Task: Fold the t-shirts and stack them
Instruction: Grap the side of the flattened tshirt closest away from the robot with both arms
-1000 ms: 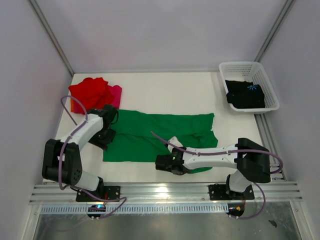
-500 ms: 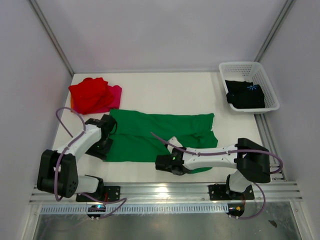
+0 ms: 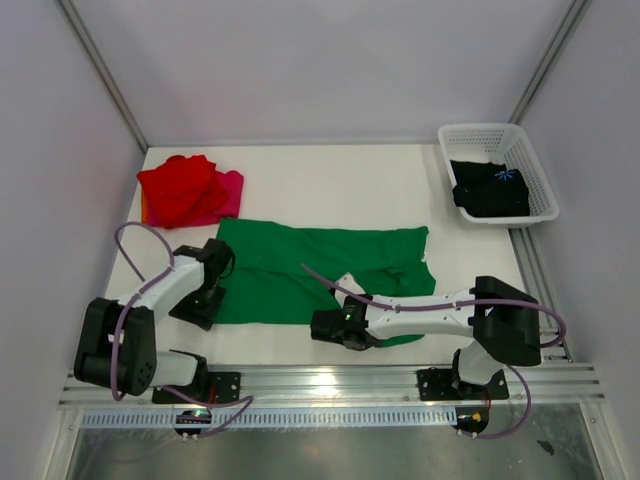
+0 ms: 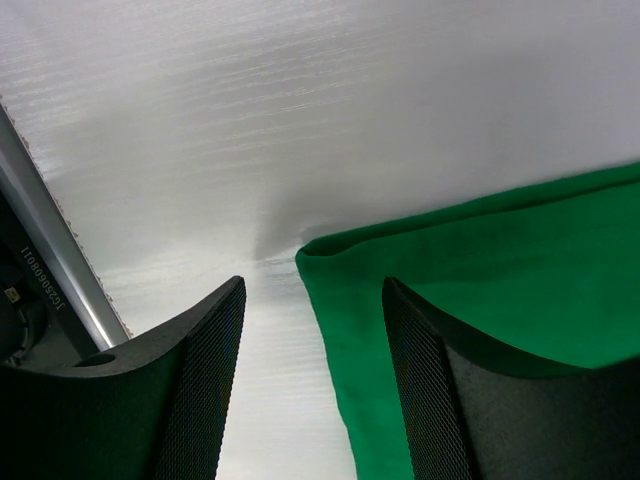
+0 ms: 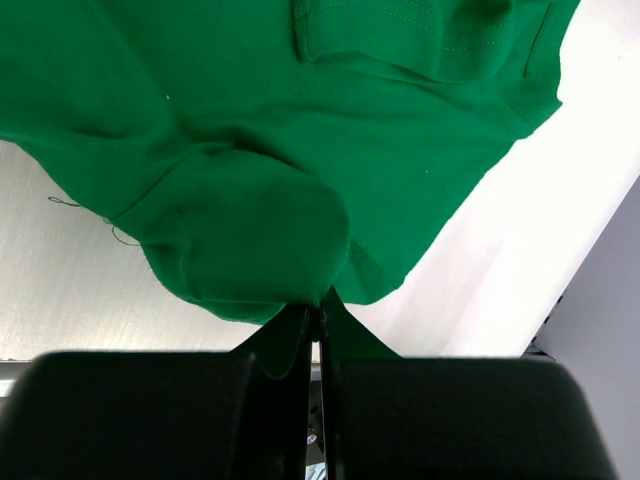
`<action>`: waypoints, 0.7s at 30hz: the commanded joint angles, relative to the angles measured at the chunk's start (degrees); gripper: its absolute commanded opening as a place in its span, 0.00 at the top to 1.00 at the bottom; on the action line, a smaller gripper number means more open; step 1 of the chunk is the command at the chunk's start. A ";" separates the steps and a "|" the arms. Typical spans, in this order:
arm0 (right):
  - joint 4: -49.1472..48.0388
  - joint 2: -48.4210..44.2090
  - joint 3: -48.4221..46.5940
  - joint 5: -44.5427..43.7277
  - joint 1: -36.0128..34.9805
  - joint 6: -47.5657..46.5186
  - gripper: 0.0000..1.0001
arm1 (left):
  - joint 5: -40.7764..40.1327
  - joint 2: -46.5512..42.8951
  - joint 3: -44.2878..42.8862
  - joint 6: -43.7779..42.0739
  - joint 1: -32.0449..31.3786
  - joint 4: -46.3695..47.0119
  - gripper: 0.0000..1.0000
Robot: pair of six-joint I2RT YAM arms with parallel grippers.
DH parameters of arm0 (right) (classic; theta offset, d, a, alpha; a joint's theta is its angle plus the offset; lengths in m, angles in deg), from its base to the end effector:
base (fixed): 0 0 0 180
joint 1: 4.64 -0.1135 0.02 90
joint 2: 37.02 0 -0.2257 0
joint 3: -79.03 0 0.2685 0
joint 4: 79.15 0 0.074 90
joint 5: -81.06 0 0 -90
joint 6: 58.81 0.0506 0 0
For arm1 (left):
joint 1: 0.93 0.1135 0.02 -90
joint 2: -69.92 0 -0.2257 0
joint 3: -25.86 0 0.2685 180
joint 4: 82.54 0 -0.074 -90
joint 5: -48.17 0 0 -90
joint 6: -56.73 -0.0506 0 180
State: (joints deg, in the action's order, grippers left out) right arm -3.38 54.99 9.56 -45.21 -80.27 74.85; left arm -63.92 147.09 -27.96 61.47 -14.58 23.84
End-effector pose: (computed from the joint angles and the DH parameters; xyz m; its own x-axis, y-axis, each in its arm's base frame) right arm 0.0934 0.2438 0.1225 -0.7315 -0.6125 -0.2996 -0.4108 0.7466 -0.5233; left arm 0.2005 -0.0291 0.1072 -0.1824 -0.9060 -0.3820 -0.9830 0.1599 0.0901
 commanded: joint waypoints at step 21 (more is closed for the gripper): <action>-0.54 -0.25 -0.49 -1.26 0.22 0.02 0.97 | -1.56 1.76 1.18 0.80 -0.24 4.46 0.94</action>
State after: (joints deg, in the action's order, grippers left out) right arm -3.43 54.99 9.56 -45.21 -80.27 74.83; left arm -64.34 148.18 -26.24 62.28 -14.69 28.45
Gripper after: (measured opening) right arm 0.039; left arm 0.068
